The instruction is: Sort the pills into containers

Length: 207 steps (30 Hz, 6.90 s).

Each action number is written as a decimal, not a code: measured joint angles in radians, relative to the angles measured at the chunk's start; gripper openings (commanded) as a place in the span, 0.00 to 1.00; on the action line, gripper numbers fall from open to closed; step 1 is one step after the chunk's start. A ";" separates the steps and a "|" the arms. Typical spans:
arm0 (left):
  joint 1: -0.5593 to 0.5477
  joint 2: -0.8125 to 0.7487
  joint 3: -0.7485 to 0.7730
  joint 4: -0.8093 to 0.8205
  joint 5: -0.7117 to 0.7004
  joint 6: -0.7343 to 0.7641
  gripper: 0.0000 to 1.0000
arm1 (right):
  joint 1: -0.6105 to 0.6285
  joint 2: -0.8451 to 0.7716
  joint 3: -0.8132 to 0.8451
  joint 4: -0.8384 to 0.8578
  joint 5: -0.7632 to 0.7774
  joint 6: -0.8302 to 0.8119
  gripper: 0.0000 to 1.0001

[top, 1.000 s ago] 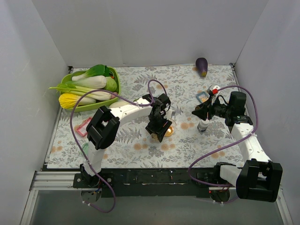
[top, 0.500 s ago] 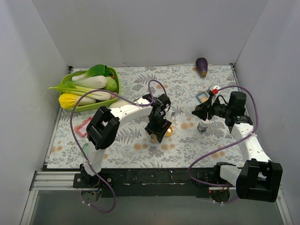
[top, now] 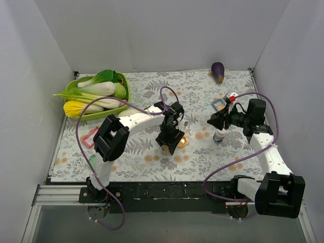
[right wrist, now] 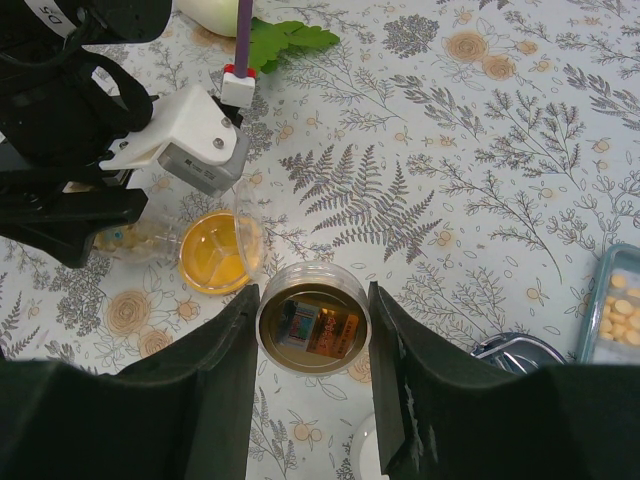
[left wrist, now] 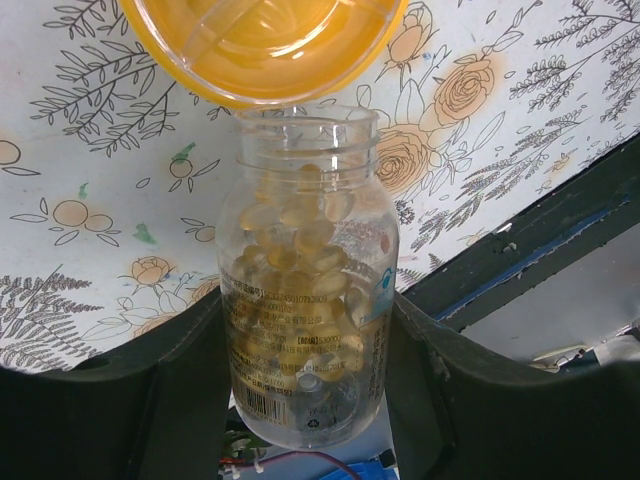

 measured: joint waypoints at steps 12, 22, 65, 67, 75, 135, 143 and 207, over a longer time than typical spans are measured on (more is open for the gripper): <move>0.000 0.000 0.010 -0.007 -0.009 -0.015 0.00 | 0.000 0.000 0.000 0.000 0.000 0.000 0.01; 0.000 0.010 0.032 -0.014 -0.008 -0.024 0.00 | 0.000 0.000 0.000 0.000 0.000 0.000 0.01; -0.008 0.048 0.055 -0.032 -0.009 -0.052 0.00 | 0.000 0.000 0.000 0.000 0.000 -0.002 0.01; -0.008 0.048 0.059 -0.031 -0.009 -0.053 0.00 | 0.000 0.000 0.000 0.000 0.000 -0.002 0.01; -0.008 0.048 0.060 -0.032 -0.009 -0.057 0.00 | 0.000 0.000 0.000 0.000 0.000 -0.002 0.01; 0.025 -0.158 -0.265 0.288 0.033 0.016 0.00 | 0.000 0.001 0.000 0.000 0.001 -0.003 0.01; 0.025 -0.229 -0.331 0.354 0.034 0.038 0.00 | 0.000 0.001 0.000 0.000 0.001 -0.003 0.01; -0.029 -0.991 -1.219 1.701 0.241 0.135 0.00 | 0.651 0.195 0.653 -0.970 -0.090 -0.863 0.04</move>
